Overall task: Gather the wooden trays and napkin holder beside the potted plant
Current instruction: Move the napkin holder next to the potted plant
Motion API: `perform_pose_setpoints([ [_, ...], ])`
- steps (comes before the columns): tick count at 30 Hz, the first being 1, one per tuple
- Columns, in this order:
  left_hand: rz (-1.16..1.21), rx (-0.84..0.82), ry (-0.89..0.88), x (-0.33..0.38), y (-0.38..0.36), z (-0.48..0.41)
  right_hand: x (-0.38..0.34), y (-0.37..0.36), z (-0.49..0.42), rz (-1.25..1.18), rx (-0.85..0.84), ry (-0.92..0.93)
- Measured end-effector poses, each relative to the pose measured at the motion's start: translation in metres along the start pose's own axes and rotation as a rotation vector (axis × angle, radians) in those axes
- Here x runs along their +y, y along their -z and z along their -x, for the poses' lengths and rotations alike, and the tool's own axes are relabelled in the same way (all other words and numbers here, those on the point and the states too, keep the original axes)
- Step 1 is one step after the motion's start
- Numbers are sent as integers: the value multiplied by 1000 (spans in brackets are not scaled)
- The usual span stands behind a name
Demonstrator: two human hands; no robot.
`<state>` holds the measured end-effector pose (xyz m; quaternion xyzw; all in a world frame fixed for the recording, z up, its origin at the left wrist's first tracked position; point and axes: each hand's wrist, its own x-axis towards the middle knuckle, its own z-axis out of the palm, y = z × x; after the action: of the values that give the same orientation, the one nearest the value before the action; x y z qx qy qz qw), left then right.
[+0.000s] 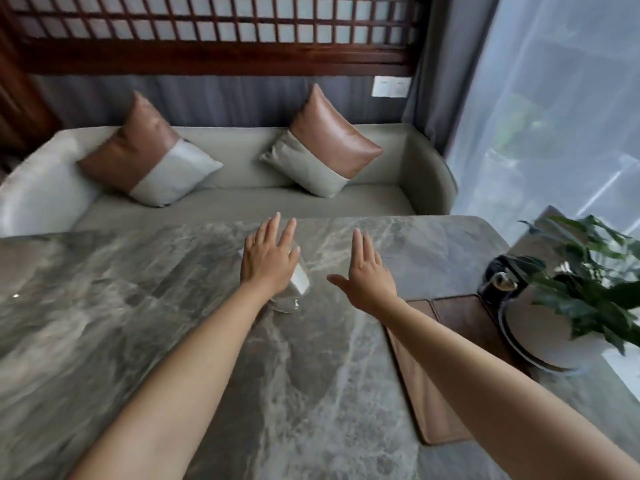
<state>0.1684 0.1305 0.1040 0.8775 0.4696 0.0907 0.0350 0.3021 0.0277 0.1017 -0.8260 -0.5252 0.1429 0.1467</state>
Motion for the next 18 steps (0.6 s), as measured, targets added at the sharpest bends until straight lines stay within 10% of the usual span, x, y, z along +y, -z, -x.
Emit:
perform_pose_setpoints([
  [18,192,-320,309,-72,-53,-23,-49,-73,-36,-55,-177,23],
])
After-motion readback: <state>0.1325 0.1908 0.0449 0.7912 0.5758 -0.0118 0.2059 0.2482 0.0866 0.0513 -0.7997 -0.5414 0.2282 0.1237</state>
